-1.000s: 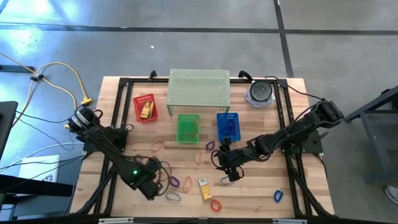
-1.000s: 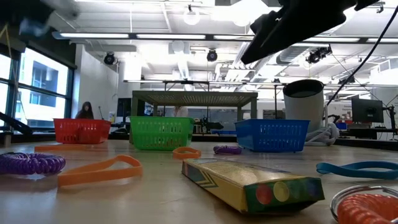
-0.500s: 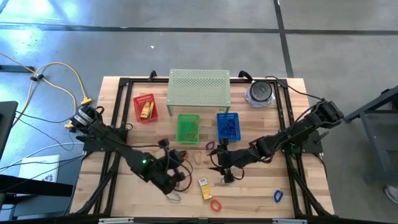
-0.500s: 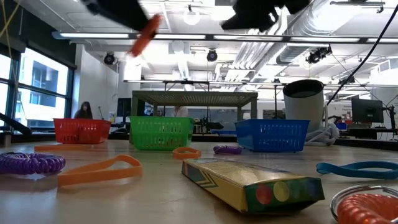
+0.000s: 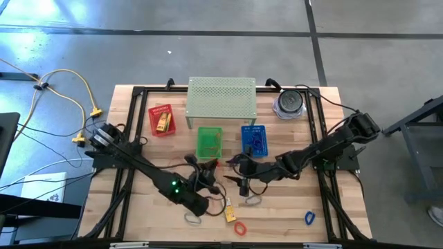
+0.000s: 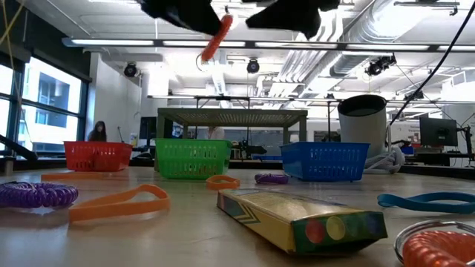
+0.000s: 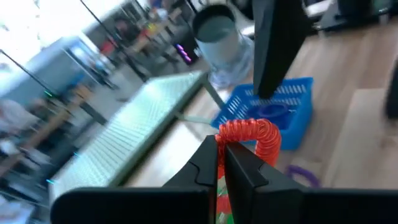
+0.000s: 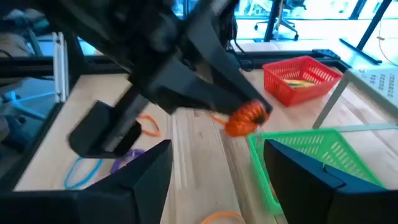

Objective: Pick & Place Office Desk Supplies
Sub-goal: Put the orange spring keychain into the blue bin

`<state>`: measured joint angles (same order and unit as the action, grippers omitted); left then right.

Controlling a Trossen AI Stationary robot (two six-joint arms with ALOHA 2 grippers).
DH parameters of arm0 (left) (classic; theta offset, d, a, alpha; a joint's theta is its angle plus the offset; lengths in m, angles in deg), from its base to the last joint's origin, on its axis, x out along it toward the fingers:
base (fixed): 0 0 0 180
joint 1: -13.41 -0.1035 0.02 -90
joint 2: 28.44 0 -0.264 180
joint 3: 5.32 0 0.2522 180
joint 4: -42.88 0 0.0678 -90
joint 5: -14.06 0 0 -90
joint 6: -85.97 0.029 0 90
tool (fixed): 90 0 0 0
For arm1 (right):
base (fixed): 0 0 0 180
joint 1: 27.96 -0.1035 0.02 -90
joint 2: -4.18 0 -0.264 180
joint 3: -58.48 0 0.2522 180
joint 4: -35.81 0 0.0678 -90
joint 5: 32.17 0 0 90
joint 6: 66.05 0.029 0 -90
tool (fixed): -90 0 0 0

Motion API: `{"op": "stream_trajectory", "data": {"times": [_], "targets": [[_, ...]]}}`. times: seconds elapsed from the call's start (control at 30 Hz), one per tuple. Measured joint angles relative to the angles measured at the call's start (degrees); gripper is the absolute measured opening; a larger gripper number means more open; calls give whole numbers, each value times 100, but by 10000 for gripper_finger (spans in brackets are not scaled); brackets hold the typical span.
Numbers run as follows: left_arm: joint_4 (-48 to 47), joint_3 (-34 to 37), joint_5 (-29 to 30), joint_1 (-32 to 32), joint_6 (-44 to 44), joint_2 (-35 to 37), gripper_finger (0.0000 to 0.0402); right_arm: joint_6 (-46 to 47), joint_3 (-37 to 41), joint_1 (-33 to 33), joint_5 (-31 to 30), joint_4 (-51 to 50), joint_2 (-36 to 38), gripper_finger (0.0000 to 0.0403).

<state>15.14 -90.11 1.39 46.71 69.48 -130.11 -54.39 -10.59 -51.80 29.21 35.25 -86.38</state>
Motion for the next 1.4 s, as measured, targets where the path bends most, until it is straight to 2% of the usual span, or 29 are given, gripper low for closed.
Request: {"op": "stream_trajectory", "data": {"times": [0.1, 0.3, 0.6, 0.93, 1.07, 1.33, 1.4], "targets": [[717, -2, 91, 71, 630, -39, 5, -190, 4, -2, -101, 127, -221, 243], [1740, -3, -215, 121, 1228, -39, 5, -549, 2, -2, -497, 825, -555, 243], [2031, -7, -109, 94, 1107, -39, 5, -744, 2, -28, -652, 1334, -706, 243], [2375, -7, -501, 53, 1205, -39, 5, -907, 0, -11, -1012, 1416, -704, 237], [2423, -7, -480, 53, 1258, -39, 5, -992, 0, -17, -1028, 1370, -704, 193], [2455, -7, -464, 74, 1317, -39, 5, -1056, 0, -18, -853, 1251, -704, 36], [2454, -7, -466, 77, 1320, -39, 5, -1172, 0, -47, -857, 1242, -704, 16]]}}
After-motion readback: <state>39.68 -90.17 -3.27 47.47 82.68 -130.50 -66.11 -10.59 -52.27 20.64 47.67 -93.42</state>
